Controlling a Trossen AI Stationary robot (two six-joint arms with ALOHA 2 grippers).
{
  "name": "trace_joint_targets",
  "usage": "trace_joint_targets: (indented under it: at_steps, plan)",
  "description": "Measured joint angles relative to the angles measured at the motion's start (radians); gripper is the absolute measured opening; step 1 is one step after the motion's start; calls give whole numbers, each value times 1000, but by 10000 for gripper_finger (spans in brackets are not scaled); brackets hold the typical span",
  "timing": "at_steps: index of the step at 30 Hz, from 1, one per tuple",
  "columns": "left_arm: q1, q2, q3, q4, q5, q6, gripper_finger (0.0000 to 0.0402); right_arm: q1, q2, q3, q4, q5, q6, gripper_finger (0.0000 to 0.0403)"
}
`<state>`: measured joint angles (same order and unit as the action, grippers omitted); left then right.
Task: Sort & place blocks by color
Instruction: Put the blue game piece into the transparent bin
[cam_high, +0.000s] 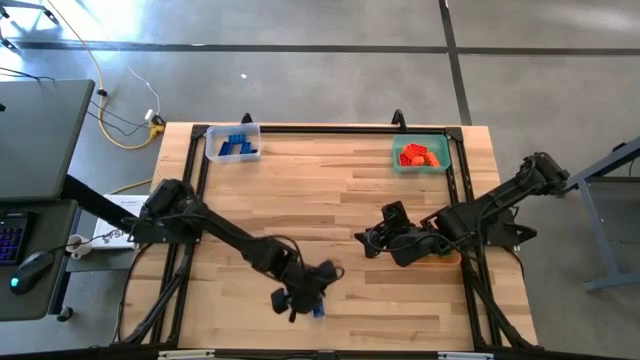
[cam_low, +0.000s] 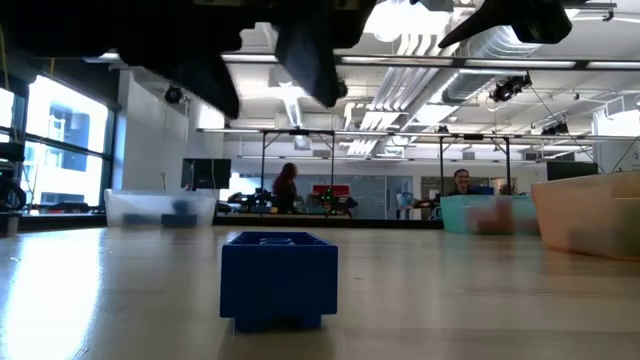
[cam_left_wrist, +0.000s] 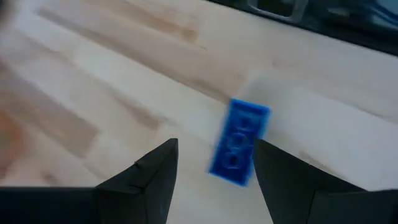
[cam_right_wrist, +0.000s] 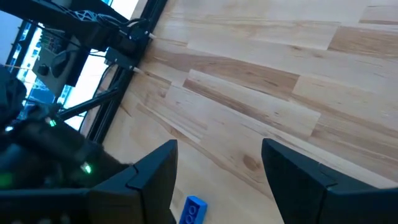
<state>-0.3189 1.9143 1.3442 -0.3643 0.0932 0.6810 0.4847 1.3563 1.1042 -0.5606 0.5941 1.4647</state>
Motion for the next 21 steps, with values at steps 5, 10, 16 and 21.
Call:
trace_joint_targets:
  at_steps: [5,10,16,21]
  plan:
    - [-23,47,49,-12,-32,7,193,0,0,0,-3,0,0,220]
    - [-36,84,81,-12,-221,-21,193,0,0,0,-3,0,0,220]
    - [-35,87,85,-36,-216,-8,193,0,0,0,4,1,0,220]
    - [-44,87,85,-59,-134,-22,192,0,0,0,3,0,0,220]
